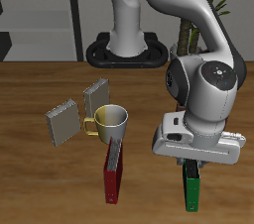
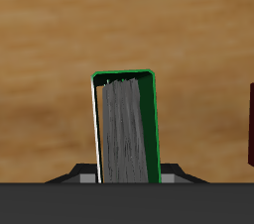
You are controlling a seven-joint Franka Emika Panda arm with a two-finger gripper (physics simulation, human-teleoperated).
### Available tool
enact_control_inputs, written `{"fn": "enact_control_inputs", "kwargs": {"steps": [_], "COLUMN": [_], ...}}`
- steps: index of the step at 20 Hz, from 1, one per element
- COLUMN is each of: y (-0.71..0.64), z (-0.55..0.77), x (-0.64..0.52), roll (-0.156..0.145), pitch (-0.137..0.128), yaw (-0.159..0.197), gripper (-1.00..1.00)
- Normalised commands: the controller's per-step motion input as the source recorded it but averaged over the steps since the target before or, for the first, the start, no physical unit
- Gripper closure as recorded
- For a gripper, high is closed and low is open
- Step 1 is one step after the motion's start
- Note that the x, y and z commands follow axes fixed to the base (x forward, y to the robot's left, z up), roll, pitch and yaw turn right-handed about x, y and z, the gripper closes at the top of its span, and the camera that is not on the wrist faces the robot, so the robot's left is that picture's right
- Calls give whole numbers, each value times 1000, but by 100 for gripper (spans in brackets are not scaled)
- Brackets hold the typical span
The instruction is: Place the green book into the left desk caddy's back compartment
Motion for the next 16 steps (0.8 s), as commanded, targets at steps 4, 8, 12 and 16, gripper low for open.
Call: {"fn": "enact_control_inputs", "kwargs": {"steps": [4,8,12,16], "y": [31,64,10,3], "z": [35,237,296,526], "x": [33,-44,-69,-198], "roll": [8,-2,-19,-28], "pitch": [0,-28,-32,-36], "yaw": [-9,-6,-30,-39], "gripper": [100,100,100,100]}}
